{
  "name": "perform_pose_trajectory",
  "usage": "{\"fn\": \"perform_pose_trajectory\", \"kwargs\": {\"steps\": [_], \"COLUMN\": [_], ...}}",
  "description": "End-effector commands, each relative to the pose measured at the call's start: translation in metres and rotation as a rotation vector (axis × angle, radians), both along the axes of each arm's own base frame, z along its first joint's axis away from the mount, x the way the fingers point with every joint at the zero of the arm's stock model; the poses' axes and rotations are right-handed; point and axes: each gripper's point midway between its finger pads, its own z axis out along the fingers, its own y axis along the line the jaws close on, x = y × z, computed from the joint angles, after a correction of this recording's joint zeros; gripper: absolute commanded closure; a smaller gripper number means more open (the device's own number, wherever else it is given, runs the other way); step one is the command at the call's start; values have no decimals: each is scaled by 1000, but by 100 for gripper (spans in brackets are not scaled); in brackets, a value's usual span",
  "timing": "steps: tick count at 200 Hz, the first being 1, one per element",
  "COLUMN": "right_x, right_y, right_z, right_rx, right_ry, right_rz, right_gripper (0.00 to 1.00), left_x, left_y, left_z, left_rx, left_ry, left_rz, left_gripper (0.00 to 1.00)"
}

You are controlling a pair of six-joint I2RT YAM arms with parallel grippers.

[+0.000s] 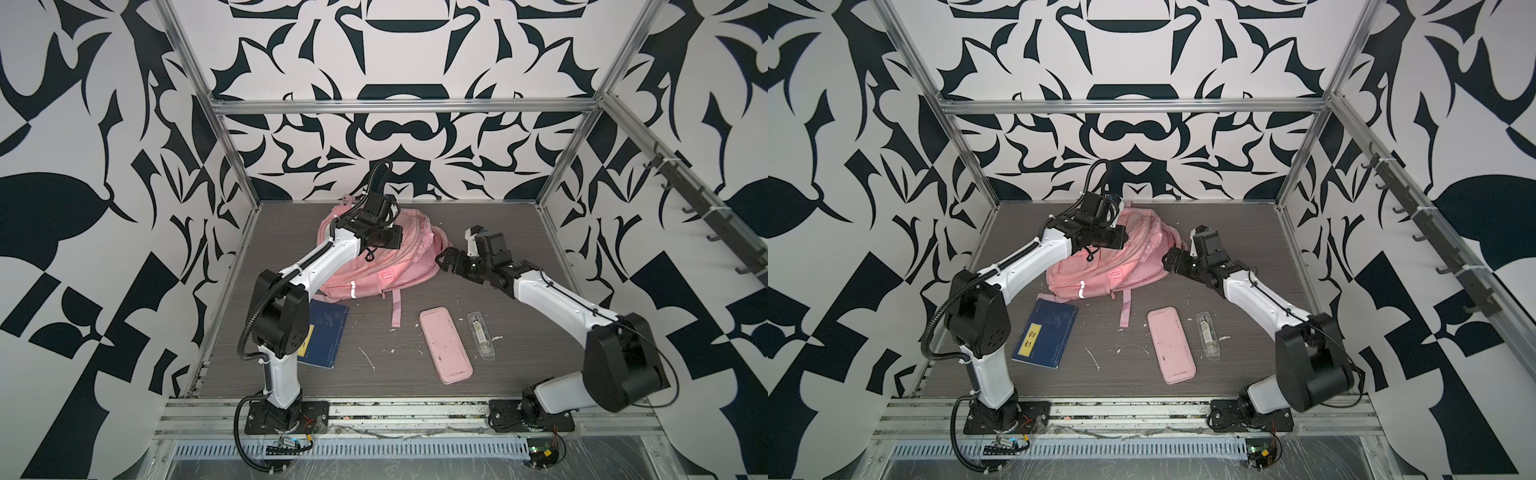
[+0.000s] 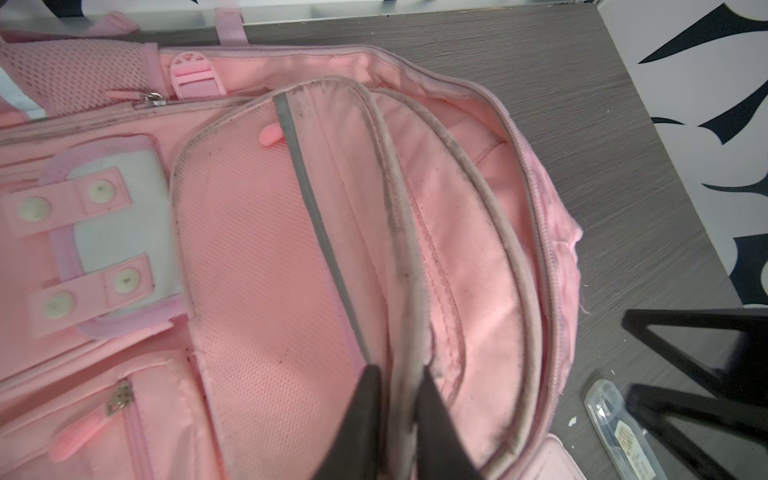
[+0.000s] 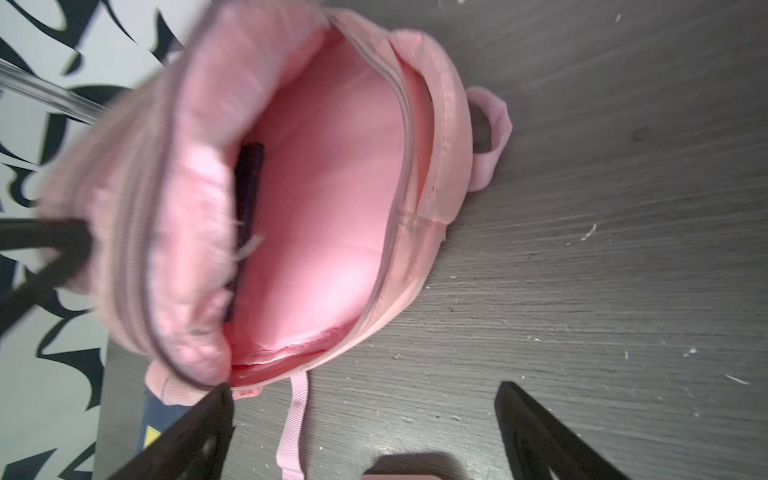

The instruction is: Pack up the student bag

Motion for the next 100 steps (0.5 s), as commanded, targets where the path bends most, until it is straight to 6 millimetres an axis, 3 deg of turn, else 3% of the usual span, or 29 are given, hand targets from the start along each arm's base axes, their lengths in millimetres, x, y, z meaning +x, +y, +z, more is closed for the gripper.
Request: {"fn": "perform_pose_trajectory", "kwargs": {"steps": [1, 32, 53, 81, 100], "right_x": [-9, -39, -56, -81, -98], "right_y": [3, 40, 67, 112, 145], "right_z": [20, 36, 29, 11, -2], "right_rx": [23, -18, 0, -20, -7], "right_ry": [-76, -144, -134, -105, -84], "right_rz": [-18, 83, 166, 298, 385], "right_gripper": [0, 1, 4, 6, 7], "left_x": [-5, -23, -39, -63, -86], "left_y": [5, 18, 41, 100, 151], "left_z": [-3, -1, 3, -14, -32], "left_rx": [27, 26, 56, 76, 57], "left_ry": [30, 50, 39, 111, 175], "left_rz": [27, 45, 96, 274, 424], "left_gripper": [63, 43, 37, 32, 29]}}
